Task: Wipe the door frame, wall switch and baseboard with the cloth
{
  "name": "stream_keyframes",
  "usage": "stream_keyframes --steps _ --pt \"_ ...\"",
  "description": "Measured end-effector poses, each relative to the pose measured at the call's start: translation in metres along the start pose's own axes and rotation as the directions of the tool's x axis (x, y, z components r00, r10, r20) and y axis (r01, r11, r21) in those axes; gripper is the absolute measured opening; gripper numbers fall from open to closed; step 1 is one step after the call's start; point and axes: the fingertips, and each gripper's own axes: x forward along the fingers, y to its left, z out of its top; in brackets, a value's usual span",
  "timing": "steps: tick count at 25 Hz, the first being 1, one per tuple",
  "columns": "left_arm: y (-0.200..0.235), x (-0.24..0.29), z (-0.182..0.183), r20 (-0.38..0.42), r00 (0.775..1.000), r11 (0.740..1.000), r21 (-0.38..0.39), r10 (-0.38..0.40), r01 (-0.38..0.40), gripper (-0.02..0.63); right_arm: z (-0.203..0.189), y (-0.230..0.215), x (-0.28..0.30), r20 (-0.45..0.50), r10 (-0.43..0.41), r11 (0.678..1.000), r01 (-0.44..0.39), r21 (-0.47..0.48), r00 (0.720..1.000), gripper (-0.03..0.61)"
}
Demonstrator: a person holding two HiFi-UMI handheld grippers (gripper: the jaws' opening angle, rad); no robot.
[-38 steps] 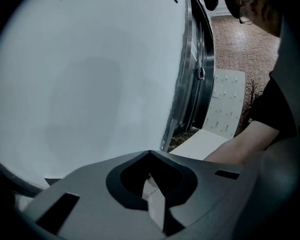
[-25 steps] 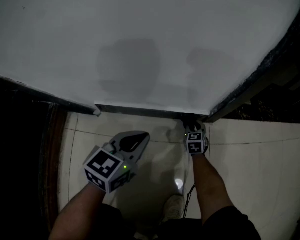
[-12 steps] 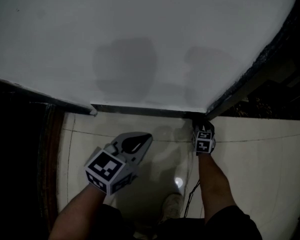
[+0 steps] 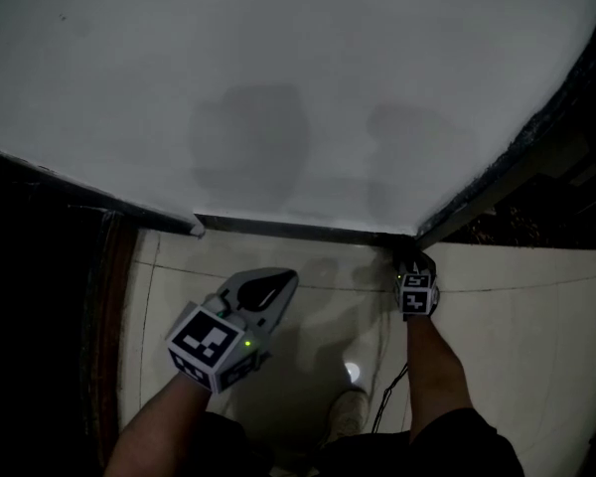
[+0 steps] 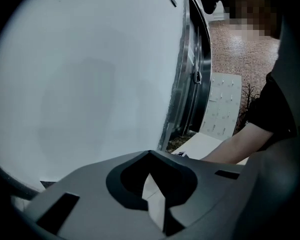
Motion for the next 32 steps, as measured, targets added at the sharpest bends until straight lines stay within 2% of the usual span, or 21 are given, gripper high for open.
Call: stream_keyframes --steps 3,6,8,9,13,17,19,22,25,28,32 --pt "0.021 -0.016 0.016 0.091 0.994 0.997 -0.047 0.068 -0.064 0.002 0.021 0.01 -0.039 -0.002 0.08 0.996 -0.08 -0.046 0.997 0.081" --pt "0.037 -0.058 0.045 0.202 0.957 0.977 -0.064 0.21 -0.201 0.002 0.084 0.02 -0.135 0.079 0.188 0.982 -0.188 -0.008 0.979 0.081" --pt "0.039 -0.091 0.077 0.178 0.939 0.955 -0.019 0.295 -0.296 0.002 0.138 0.018 -0.206 0.153 0.233 0.968 -0.244 0.054 0.96 0.08" --pt "0.037 -0.104 0.101 0.159 0.938 0.951 -0.012 0.307 -0.309 0.002 0.167 0.013 -0.239 0.188 0.242 0.962 -0.26 0.078 0.952 0.08" --pt "0.022 -0.15 0.217 0.155 0.938 0.95 -0.02 0.311 -0.312 0.002 0.272 -0.016 -0.353 0.289 0.211 0.958 -0.256 0.128 0.934 0.08" --pt "0.001 -0.196 0.343 0.191 0.915 0.934 -0.051 0.356 -0.353 0.002 0.376 -0.042 -0.453 0.369 0.18 0.949 -0.26 0.178 0.912 0.08" --pt "-0.011 -0.219 0.402 0.202 0.902 0.925 -0.087 0.38 -0.37 0.002 0.429 -0.063 -0.5 0.425 0.167 0.935 -0.28 0.219 0.89 0.08" --pt "-0.029 -0.242 0.474 0.216 0.901 0.927 -0.088 0.375 -0.365 0.002 0.5 -0.094 -0.562 0.525 0.128 0.924 -0.294 0.246 0.841 0.08" --pt "-0.055 -0.285 0.503 0.232 0.892 0.922 -0.085 0.387 -0.378 0.002 0.53 -0.106 -0.619 0.592 0.114 0.919 -0.311 0.242 0.798 0.08" --pt "-0.073 -0.327 0.533 0.27 0.872 0.912 -0.083 0.408 -0.402 0.002 0.558 -0.116 -0.666 0.659 0.068 0.898 -0.334 0.288 0.749 0.08" --pt "-0.079 -0.374 0.549 0.318 0.846 0.904 -0.162 0.428 -0.396 0.002 0.574 -0.108 -0.713 0.699 0.005 0.881 -0.333 0.335 0.715 0.08"
